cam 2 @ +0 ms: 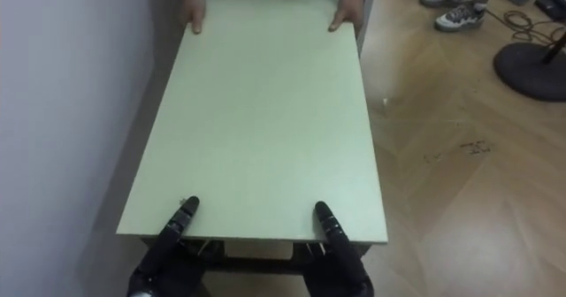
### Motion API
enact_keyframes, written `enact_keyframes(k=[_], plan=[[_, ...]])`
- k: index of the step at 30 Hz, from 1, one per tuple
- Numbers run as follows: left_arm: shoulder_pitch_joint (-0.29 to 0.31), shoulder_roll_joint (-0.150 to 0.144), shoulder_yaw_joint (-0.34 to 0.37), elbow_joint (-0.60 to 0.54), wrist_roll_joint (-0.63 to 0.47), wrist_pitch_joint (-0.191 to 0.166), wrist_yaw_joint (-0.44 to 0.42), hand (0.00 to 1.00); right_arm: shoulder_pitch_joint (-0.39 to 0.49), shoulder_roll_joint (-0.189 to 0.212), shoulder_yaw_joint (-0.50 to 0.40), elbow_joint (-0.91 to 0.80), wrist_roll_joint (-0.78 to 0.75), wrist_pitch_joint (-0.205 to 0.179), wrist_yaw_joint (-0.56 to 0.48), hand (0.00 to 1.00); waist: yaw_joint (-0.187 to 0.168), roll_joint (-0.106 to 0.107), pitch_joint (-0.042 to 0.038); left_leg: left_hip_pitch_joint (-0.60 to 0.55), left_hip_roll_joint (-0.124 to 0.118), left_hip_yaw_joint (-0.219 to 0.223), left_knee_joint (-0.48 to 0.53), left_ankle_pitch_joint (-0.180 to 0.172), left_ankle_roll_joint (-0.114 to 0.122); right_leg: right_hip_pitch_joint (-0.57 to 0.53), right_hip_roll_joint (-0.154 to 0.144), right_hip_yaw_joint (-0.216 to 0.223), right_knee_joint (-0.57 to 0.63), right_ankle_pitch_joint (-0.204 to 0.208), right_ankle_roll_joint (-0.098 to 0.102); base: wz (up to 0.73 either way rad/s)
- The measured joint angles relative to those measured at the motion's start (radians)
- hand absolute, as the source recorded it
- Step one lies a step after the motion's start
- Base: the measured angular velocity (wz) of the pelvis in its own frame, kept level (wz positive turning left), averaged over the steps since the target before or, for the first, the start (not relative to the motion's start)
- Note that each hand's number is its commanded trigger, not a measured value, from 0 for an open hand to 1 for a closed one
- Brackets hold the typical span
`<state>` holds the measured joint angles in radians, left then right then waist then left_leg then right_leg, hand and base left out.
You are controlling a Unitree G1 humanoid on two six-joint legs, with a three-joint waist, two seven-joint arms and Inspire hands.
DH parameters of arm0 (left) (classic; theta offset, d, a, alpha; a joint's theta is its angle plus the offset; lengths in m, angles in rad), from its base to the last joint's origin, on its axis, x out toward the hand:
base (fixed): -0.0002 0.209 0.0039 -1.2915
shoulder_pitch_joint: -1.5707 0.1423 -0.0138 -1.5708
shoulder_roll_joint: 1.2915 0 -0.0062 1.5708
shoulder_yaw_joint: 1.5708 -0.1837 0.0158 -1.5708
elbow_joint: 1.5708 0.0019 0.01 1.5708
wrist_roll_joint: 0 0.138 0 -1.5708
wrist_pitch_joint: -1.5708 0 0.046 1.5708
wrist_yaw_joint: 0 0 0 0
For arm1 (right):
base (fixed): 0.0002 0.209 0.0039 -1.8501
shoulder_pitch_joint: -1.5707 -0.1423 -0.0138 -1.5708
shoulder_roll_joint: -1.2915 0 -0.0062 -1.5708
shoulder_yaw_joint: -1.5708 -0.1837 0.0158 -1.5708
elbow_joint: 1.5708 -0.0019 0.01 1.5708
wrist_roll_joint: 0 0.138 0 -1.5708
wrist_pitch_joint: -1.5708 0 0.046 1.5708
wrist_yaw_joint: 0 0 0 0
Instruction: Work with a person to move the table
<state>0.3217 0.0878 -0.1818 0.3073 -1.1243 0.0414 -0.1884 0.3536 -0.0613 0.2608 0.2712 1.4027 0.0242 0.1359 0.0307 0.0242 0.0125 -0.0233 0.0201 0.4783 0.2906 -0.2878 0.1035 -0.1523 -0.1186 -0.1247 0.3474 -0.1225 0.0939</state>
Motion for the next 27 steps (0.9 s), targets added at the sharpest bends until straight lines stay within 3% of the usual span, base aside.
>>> enact_keyframes(k=[3,4,5,7,8,9,15,19,27], plan=[[-0.008,0.001,0.003,0.03,0.0,-0.02,-0.019,1.0,0.0,0.0,0.01,0.001,-0.012,0.0,0.0,1.0,0.0,0.002,0.0002,0.0,0.0,0.0,-0.007,0.005,0.01,0.001,-0.001,-0.013,-0.003,0.002,-0.003,0.04],[-0.008,0.002,0.003,0.033,0.002,-0.025,-0.019,0.93,0.0,0.0,0.012,0.001,-0.012,0.0,0.0,1.0,-0.001,0.003,0.0001,0.0,0.0,0.0,-0.007,0.005,0.01,0.001,-0.001,-0.016,-0.003,0.001,-0.003,0.0],[-0.008,0.001,0.002,0.036,0.006,-0.026,-0.021,0.73,-0.001,0.0,0.011,0.002,-0.012,0.0,0.0,1.0,-0.003,0.004,-0.0001,0.0,0.0,0.0,-0.007,0.005,0.01,0.001,-0.002,-0.017,-0.002,0.001,-0.003,0.0],[-0.012,0.001,0.003,0.049,0.007,-0.026,-0.025,0.49,-0.002,0.0,0.011,0.004,-0.013,0.0,0.001,0.63,-0.002,0.004,-0.0007,0.001,0.0,0.0,-0.007,0.005,0.01,0.002,-0.001,-0.016,-0.003,0.002,-0.003,0.0],[-0.014,0.001,0.003,0.053,0.007,-0.026,-0.028,0.0,-0.002,0.0,0.011,0.005,-0.013,0.0,0.001,0.04,-0.001,0.005,-0.0012,0.003,0.0,0.001,-0.008,0.006,0.01,0.003,-0.001,-0.016,-0.003,0.002,-0.003,0.0],[-0.017,0.001,0.005,0.066,0.025,-0.027,-0.038,0.0,-0.002,0.0,0.011,0.008,-0.013,0.0,0.001,0.0,-0.001,0.008,-0.0018,0.008,0.0,0.001,-0.009,0.006,0.01,0.008,-0.001,-0.016,-0.003,0.002,-0.003,0.0],[-0.054,0.013,0.021,0.153,0.157,-0.027,-0.078,0.0,-0.007,-0.028,0.01,0.053,-0.035,0.024,0.056,0.0,-0.003,0.012,-0.0051,0.041,-0.001,0.008,-0.024,0.006,0.01,0.031,0.001,-0.015,-0.003,0.001,-0.004,-0.03],[-0.079,0.014,0.024,0.225,0.178,-0.027,-0.105,0.0,-0.017,-0.029,0.009,0.078,-0.037,0.033,0.078,0.0,-0.003,0.017,-0.0083,0.053,-0.003,0.015,-0.03,0.006,0.01,0.035,0.002,-0.016,-0.003,0.001,-0.004,-0.07],[-0.084,0.015,0.029,0.258,0.196,-0.026,-0.136,0.0,-0.02,-0.033,-0.002,0.123,-0.056,0.044,0.138,0.0,-0.008,0.013,-0.0076,0.065,-0.003,0.013,-0.036,0.006,0.01,0.049,0.002,-0.023,-0.007,0.002,-0.005,0.01]])
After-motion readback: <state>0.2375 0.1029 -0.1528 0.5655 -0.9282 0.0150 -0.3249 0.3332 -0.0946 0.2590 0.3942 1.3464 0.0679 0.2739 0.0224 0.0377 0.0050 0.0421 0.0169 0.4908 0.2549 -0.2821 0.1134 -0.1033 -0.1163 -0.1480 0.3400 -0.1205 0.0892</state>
